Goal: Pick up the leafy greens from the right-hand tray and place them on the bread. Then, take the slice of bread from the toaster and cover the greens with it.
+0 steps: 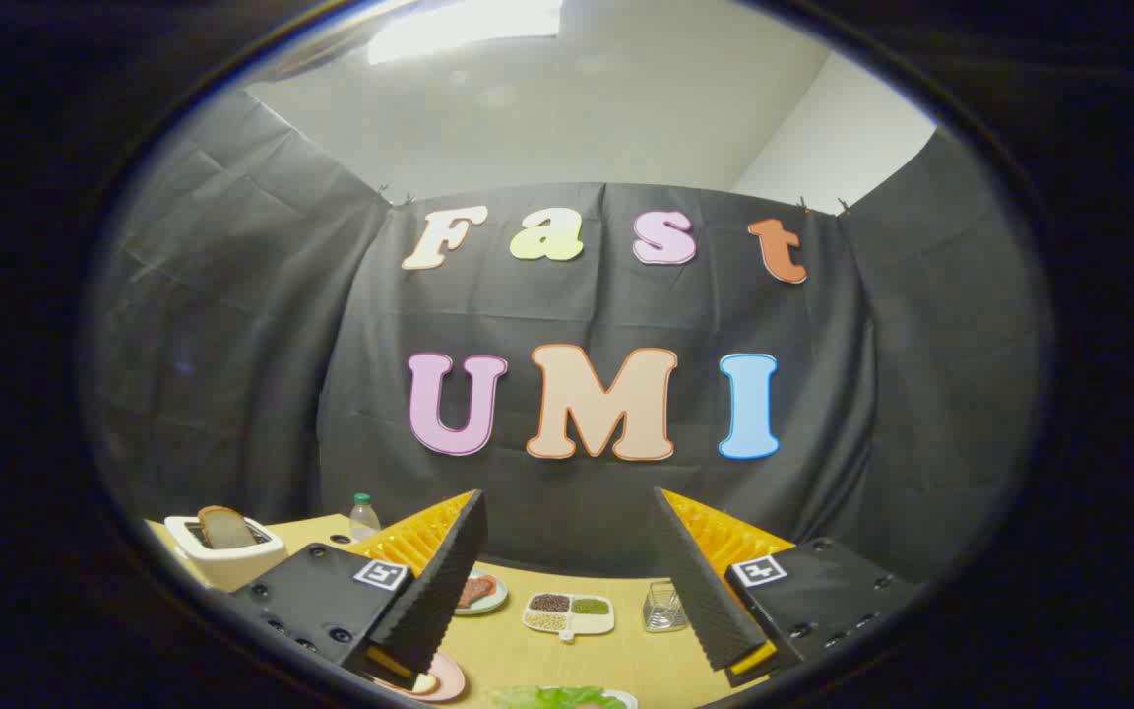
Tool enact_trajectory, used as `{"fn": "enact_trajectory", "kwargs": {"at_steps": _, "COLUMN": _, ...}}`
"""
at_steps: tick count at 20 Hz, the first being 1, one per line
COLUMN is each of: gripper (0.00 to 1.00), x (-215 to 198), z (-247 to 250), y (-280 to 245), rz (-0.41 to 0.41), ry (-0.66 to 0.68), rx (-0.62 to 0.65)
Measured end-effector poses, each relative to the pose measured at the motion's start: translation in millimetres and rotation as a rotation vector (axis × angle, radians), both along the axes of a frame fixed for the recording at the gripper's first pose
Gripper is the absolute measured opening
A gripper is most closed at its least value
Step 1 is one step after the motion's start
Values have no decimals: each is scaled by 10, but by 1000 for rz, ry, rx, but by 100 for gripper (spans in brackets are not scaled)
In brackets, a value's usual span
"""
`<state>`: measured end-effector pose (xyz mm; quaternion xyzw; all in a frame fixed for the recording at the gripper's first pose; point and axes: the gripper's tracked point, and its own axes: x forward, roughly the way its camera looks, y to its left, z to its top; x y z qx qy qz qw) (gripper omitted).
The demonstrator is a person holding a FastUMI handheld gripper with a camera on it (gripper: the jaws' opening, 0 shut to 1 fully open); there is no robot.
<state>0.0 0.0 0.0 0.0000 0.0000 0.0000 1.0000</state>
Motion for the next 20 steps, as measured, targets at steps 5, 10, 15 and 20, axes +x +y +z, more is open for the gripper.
{"fn": "enact_trajectory", "kwargs": {"at_steps": 5, "gripper": 100, "x": 0, "z": 12, "y": -95, "rz": -5, "ry": -2, "rx": 2}}
{"fn": "enact_trajectory", "kwargs": {"at_steps": 10, "gripper": 100, "x": 3, "z": -4, "y": -178, "rz": -6, "ry": -3, "rx": 2}}
{"fn": "enact_trajectory", "kwargs": {"at_steps": 15, "gripper": 100, "x": 13, "z": -24, "y": -257, "rz": -5, "ry": 1, "rx": 10}}
{"fn": "enact_trajectory", "kwargs": {"at_steps": 20, "gripper": 100, "x": 86, "z": -145, "y": -283, "rz": 17, "ry": 26, "rx": 13}}
